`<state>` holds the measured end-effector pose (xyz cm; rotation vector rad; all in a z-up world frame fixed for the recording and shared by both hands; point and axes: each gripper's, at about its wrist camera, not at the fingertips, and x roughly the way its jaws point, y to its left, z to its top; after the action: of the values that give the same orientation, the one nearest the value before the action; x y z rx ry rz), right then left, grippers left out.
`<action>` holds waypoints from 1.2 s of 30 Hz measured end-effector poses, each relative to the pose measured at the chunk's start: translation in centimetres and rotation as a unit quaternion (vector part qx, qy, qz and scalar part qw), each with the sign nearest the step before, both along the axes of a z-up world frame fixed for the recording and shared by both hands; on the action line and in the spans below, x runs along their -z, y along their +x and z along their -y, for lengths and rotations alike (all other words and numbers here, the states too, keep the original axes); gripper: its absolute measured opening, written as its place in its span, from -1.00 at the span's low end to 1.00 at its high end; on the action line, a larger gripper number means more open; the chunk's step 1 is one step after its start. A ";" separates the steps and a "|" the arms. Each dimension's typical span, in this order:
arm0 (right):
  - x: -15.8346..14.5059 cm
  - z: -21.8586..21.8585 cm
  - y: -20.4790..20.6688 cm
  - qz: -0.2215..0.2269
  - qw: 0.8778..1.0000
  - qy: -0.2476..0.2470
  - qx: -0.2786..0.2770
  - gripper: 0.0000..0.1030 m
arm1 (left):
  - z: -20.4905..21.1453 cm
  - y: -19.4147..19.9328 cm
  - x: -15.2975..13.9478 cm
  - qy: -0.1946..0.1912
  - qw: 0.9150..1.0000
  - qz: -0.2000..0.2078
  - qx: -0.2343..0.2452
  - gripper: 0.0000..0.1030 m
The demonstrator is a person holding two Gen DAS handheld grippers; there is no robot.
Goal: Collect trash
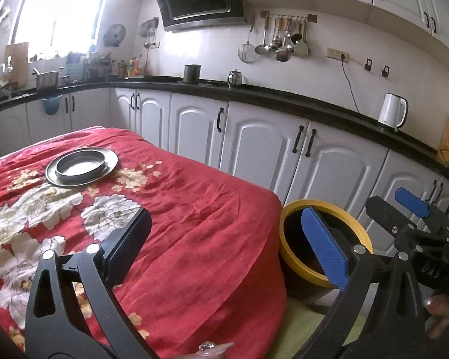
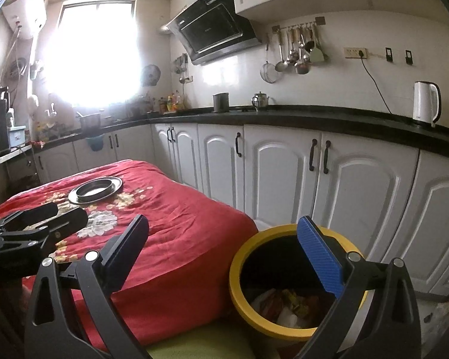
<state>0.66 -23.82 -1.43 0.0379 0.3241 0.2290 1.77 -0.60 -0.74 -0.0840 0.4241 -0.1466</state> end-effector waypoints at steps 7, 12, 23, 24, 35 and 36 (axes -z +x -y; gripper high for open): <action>0.1 -0.3 -0.1 0.000 1.000 -0.002 -0.003 0.87 | -0.1 -0.1 -0.1 0.001 1.000 0.002 -0.002 0.79; 0.1 -0.3 -0.2 0.000 1.000 -0.002 -0.003 0.87 | 0.0 -0.1 -0.2 0.001 1.000 0.001 -0.001 0.79; 0.3 -0.2 0.0 -0.002 1.000 -0.002 -0.003 0.87 | 0.0 0.0 -0.3 -0.001 1.000 0.001 -0.003 0.79; 0.3 -0.2 0.0 -0.002 1.000 -0.002 -0.003 0.87 | 0.0 0.0 -0.3 -0.001 1.000 0.001 -0.003 0.79; 0.3 -0.2 0.0 -0.001 1.000 -0.001 -0.003 0.88 | -0.1 0.0 -0.3 -0.001 1.000 0.001 -0.003 0.79; 0.3 -0.3 0.0 -0.002 1.000 -0.002 -0.003 0.87 | -0.1 0.0 -0.3 -0.001 1.000 0.000 -0.003 0.79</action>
<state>0.68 -23.57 -1.69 0.0341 0.3280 0.2347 1.77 -0.55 -0.44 -0.0871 0.4227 -0.1402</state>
